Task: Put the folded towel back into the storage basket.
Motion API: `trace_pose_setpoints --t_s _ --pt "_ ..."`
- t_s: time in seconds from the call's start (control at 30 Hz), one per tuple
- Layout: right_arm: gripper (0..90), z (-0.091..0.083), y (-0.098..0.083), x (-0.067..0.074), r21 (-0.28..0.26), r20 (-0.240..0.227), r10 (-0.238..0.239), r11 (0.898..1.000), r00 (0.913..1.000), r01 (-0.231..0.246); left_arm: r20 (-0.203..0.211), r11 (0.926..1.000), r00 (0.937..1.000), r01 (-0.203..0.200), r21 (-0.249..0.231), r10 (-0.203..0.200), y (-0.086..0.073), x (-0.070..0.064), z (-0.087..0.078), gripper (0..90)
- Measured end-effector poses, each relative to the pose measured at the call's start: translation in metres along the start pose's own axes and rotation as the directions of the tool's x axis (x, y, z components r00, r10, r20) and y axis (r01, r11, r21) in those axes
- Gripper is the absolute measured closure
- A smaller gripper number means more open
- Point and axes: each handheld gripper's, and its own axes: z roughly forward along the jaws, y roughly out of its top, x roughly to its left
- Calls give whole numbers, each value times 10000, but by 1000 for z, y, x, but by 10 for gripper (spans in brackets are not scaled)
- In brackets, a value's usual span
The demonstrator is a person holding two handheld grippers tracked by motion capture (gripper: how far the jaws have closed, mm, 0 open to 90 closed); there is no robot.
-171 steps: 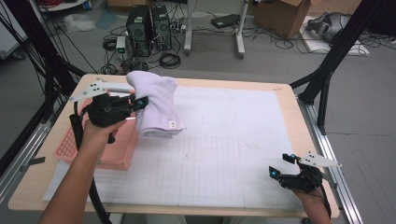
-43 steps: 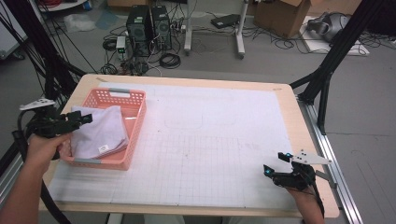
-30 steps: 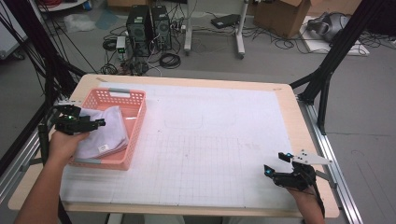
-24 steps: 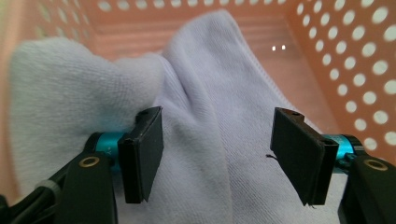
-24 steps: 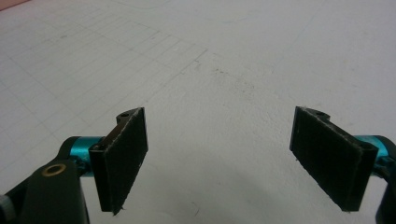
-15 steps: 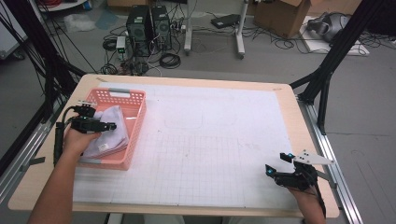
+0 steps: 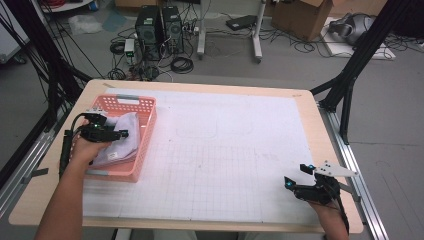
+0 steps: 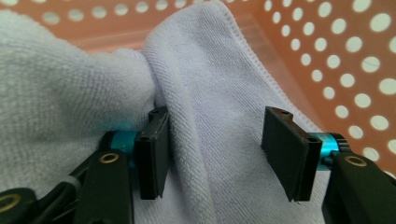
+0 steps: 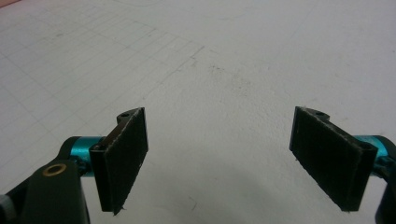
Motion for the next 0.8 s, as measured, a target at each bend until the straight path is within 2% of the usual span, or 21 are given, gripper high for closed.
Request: trace_pose_setpoints --t_s 0.07,0.13,0.2,0.23,0.27,0.3,0.33,0.37,0.43,0.5,0.53,0.57,0.63,0.7,0.73,0.77,0.8 --pt "181 0 0 0 3 0 21 10000 10000 -21 274 9989 9986 -448 -117 451 0 -2 1 467" --pt "181 -1 0 0 17 9 33 10000 10000 -33 655 9932 9914 -1117 -333 1137 0 -6 2 492" --pt "182 0 0 0 7 20 30 10000 10000 -30 725 9840 9822 -1692 -567 1731 1 -11 2 507" --pt "182 0 0 0 31 8 -20 10000 10000 20 648 9837 9827 -1695 -599 1733 1 -11 2 500" --pt "182 0 0 1 36 -10 10 10000 10000 -10 365 9890 9906 -1293 -715 1322 3 -10 1 466" --pt "182 0 1 1 8 -14 -47 10000 10000 47 261 9917 9948 -962 -857 987 4 -9 -1 416" --pt "182 0 1 1 -20 -6 -69 10000 10000 69 215 9915 9981 -551 -1178 580 5 -7 -4 403" --pt "182 -1 2 2 -19 -9 -61 10000 10000 61 80 9886 9995 -305 -1473 320 6 -6 -9 399" --pt "182 -2 2 2 -41 -1 -40 10000 10000 40 -149 9815 9999 -100 -1914 73 8 -4 -19 377" --pt "182 -2 2 1 -58 -27 -52 10000 10000 52 -490 9785 9985 119 -2058 -225 8 1 -28 376" --pt "181 -2 2 2 -65 -45 -76 10000 10000 75 -691 9803 9968 264 -1959 -407 8 4 -31 378" --pt "182 -1 2 2 -48 -51 -48 10000 10000 48 -723 9810 9953 495 -1877 -640 7 7 -34 380" --pt "182 -1 2 2 -70 -65 -110 9999 9999 110 -1255 9861 9870 817 -1445 -1002 6 11 -35 394" --pt "181 -1 3 3 -43 -92 -79 10000 9999 79 -1378 9894 9840 989 -1062 -1131 4 13 -33 406" --pt "182 0 3 3 -32 -97 -100 9999 9999 100 -1443 9921 9838 949 -816 -1060 3 13 -31 404" --pt "182 0 2 3 -8 -102 -96 10000 9999 96 -1601 9943 9824 874 -616 -963 2 13 -28 406" --pt "181 0 2 3 -9 -101 -97 10000 9999 97 -1899 9955 9776 842 -433 -910 1 12 -24 412"
